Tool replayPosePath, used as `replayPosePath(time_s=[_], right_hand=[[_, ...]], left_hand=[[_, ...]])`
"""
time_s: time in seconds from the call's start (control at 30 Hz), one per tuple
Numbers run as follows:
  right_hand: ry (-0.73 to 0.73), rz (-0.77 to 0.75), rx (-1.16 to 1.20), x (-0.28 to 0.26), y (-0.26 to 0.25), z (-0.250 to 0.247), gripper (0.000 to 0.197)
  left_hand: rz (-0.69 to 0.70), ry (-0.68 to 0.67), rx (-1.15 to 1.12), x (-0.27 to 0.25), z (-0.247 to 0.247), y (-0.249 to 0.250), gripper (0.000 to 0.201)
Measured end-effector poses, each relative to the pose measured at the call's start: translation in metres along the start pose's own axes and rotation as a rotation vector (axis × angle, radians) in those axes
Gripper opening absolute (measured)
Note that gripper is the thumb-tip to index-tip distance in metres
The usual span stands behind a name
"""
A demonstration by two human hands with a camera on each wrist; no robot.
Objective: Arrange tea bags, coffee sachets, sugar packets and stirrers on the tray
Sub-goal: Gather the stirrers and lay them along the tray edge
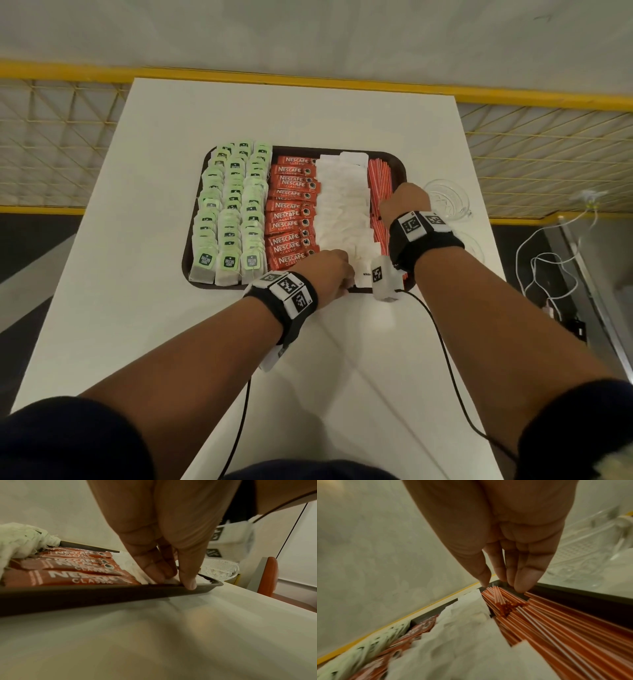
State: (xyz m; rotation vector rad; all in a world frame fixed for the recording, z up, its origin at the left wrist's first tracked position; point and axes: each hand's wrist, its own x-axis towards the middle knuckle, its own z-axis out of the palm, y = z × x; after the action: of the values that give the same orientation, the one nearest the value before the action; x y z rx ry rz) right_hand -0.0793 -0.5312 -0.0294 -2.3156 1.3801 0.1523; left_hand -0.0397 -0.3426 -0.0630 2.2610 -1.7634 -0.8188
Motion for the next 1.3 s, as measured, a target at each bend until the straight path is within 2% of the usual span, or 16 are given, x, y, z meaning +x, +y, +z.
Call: replayPosePath(time_s=[0.17,0.27,0.4,0.5,0.57,0.67,0.77,0.93,1.07,1.2,1.3], right_hand=[[0.038,-0.032,-0.085,-0.036,0.021,0.017,0.028],[0.049,-0.016,-0.164,-0.057,0.039,0.023,0.020],[0.003,0.001,-0.306,-0.081,0.050,0.032,0.020],[-0.057,-0.018,-0.385,-0.092,0.054,0.041,0.021],[-0.079,-0.014,-0.423,-0.097,0.054,0.046,0.023],[-0.062,0.010,-0.472,-0.104,0.049,0.047,0.028],[-0.048,0.001,-0.512,-0.108,0.047,0.047,0.027],[-0.069,-0.003,-0.591,-0.107,0.050,0.051,0.025],[-0.033,0.074,-0.459,-0.106,0.048,0.053,0.023],[-0.034,0.164,-0.225,-0.107,0.046,0.058,0.028],[0.018,0.216,-0.033,-0.109,0.038,0.069,0.034]], left_hand=[[-0.007,0.085,-0.046,-0.014,-0.005,-0.003,0.019],[-0.105,0.233,-0.118,-0.035,-0.017,-0.022,0.022],[-0.363,0.488,-0.188,-0.074,-0.030,-0.073,0.021],[-0.578,0.609,-0.164,-0.106,-0.029,-0.111,0.027],[-0.748,0.611,-0.155,-0.124,-0.025,-0.127,0.032],[-0.922,0.495,-0.234,-0.138,-0.012,-0.141,0.039],[-0.919,0.458,-0.382,-0.144,0.000,-0.145,0.040],[-0.876,0.561,-0.615,-0.149,0.014,-0.148,0.040],[-0.868,0.620,-0.757,-0.154,0.016,-0.156,0.037],[-0.898,0.674,-0.799,-0.163,0.021,-0.167,0.035],[-0.925,0.731,-0.841,-0.175,0.022,-0.177,0.036]])
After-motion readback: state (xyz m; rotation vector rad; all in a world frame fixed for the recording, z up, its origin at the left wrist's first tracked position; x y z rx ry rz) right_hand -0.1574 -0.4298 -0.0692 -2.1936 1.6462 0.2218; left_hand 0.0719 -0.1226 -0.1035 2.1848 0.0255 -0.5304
